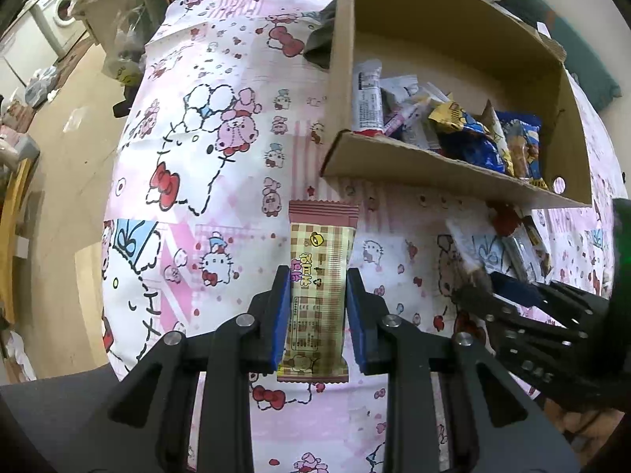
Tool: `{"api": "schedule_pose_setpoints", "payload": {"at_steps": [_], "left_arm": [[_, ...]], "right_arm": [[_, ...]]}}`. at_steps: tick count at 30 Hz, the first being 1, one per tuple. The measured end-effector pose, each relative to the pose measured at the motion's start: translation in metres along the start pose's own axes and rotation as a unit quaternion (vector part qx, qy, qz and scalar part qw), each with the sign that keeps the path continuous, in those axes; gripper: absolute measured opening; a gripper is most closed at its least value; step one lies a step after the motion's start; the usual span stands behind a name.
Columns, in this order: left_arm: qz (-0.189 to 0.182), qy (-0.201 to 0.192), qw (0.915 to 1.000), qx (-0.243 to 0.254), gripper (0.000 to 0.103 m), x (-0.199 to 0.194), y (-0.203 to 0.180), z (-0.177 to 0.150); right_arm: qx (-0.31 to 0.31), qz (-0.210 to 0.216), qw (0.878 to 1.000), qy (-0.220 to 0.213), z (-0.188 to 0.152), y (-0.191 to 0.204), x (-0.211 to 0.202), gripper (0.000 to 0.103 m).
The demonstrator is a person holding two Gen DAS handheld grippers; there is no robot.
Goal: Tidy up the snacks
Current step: 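Grasp a checkered wafer bar with the left gripper while the right grasps a white packet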
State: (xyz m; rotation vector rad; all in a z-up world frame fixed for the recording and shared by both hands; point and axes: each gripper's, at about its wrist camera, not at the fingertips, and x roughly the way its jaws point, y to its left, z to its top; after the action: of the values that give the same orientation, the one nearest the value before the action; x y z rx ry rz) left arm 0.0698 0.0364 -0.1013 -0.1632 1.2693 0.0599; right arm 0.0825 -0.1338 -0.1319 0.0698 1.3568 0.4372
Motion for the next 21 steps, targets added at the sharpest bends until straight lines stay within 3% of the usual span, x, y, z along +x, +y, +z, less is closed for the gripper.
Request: {"api": "schedule_pose_setpoints", "payload": {"at_steps": [1, 5, 13, 16, 21], "left_arm": [[0.000, -0.002, 1.0000, -0.001, 0.023, -0.001, 0.001, 0.000], [0.002, -0.005, 1.0000, 0.002, 0.023, -0.002, 0.002, -0.001], [0.007, 0.000, 1.0000, 0.003, 0.023, 0.000, 0.002, -0.008], [0.004, 0.000, 1.0000, -0.003, 0.023, 0.000, 0.004, -0.011], [0.003, -0.007, 1.0000, 0.001, 0.023, -0.005, 0.004, -0.010]], "right_arm": [[0.002, 0.003, 1.000, -0.003, -0.002, -0.003, -0.005, 0.030], [-0.004, -0.007, 1.000, -0.026, -0.008, -0.008, -0.019, 0.017], [0.042, 0.011, 0.999, -0.002, 0.003, -0.052, -0.020, 0.015], [0.048, 0.024, 0.999, 0.002, 0.003, -0.052, -0.011, 0.016], [0.027, 0.001, 1.000, 0.002, 0.003, -0.038, 0.000, 0.014]]}}
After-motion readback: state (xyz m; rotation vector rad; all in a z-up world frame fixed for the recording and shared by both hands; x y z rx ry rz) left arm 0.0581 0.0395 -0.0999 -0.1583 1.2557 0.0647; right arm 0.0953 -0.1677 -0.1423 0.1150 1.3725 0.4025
